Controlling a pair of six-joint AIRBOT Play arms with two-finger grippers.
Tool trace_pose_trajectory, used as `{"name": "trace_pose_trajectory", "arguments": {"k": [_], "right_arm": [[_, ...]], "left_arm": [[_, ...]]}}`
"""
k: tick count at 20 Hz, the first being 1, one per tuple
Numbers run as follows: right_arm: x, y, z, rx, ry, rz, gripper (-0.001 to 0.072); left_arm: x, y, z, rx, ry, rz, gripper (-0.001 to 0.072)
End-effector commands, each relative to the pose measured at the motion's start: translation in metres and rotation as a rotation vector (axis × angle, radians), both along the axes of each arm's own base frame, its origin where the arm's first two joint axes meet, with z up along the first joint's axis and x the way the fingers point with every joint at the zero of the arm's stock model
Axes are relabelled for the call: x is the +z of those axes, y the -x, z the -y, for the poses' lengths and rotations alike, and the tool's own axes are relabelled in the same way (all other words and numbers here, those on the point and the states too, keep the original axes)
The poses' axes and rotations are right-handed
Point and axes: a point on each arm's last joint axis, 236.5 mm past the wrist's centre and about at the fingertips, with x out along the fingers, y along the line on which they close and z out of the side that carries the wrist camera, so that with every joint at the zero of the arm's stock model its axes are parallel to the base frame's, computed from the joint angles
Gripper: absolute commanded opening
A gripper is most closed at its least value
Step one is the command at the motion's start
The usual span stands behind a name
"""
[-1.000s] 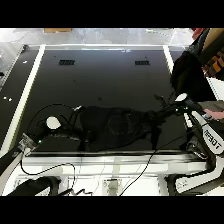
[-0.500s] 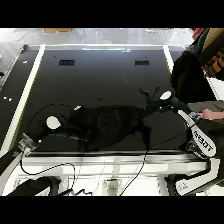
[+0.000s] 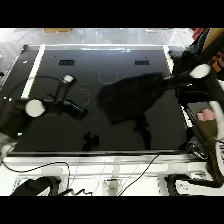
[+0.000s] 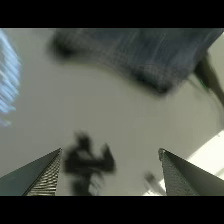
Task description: Fold the clothes and pants, and hang the long-sleeved shirts on hangers.
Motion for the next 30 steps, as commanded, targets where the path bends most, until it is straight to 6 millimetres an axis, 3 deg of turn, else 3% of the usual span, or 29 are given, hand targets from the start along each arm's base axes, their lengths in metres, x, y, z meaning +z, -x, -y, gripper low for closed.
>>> {"name": "trace_pose_trajectory", "arguments": {"k": [1, 4, 7, 10, 13, 14, 15, 16, 19, 20, 23, 27, 30], "right_arm": [[0.072, 0.021, 0.116, -0.401, 0.062, 0.094, 0.0029], [0.095, 0.088, 0.204, -0.733, 0.087, 0.040, 0.0029], [0.102, 0.170, 0.260, -0.945, 0.157, -0.058, 0.0029], [0.086, 0.266, 0.295, -1.200, 0.194, -0.280, 0.0030], [0.071, 0.319, 0.308, -1.376, 0.121, -0.416, 0.0048], [0.070, 0.329, 0.314, -1.417, 0.113, -0.419, 0.0215], [0.071, 0.335, 0.321, -1.447, 0.111, -0.411, 0.0497], [0.073, 0.340, 0.327, -1.472, 0.114, -0.395, 0.0720], [0.075, 0.341, 0.337, -1.494, 0.121, -0.363, 0.0688], [0.073, 0.334, 0.334, -1.475, 0.099, -0.363, 0.0601], [0.064, 0.297, 0.316, -1.359, 0.018, -0.347, 0.0034], [0.046, 0.238, 0.270, -1.093, 0.052, -0.351, 0.0029], [0.042, 0.186, 0.214, -0.810, 0.127, -0.302, 0.0029]], "left_arm": [[0.069, -0.003, -0.017, 0.016, -0.024, 0.204, 0.0693], [0.087, 0.002, -0.033, 0.032, -0.076, 0.279, 0.0693], [0.090, 0.002, -0.041, 0.041, -0.109, 0.299, 0.0693], [0.089, 0.001, -0.041, 0.040, -0.109, 0.298, 0.0693], [0.090, 0.002, -0.041, 0.040, -0.109, 0.299, 0.0693], [0.090, 0.002, -0.041, 0.040, -0.109, 0.299, 0.0693], [0.090, 0.002, -0.041, 0.040, -0.109, 0.299, 0.0693], [0.090, 0.002, -0.041, 0.040, -0.109, 0.299, 0.0693], [0.090, 0.002, -0.041, 0.040, -0.109, 0.299, 0.0693], [0.090, 0.002, -0.041, 0.040, -0.109, 0.299, 0.0693], [0.090, 0.002, -0.041, 0.040, -0.109, 0.299, 0.0693], [0.090, 0.002, -0.041, 0.040, -0.109, 0.299, 0.0693], [0.090, 0.002, -0.041, 0.040, -0.109, 0.299, 0.0693]]}}
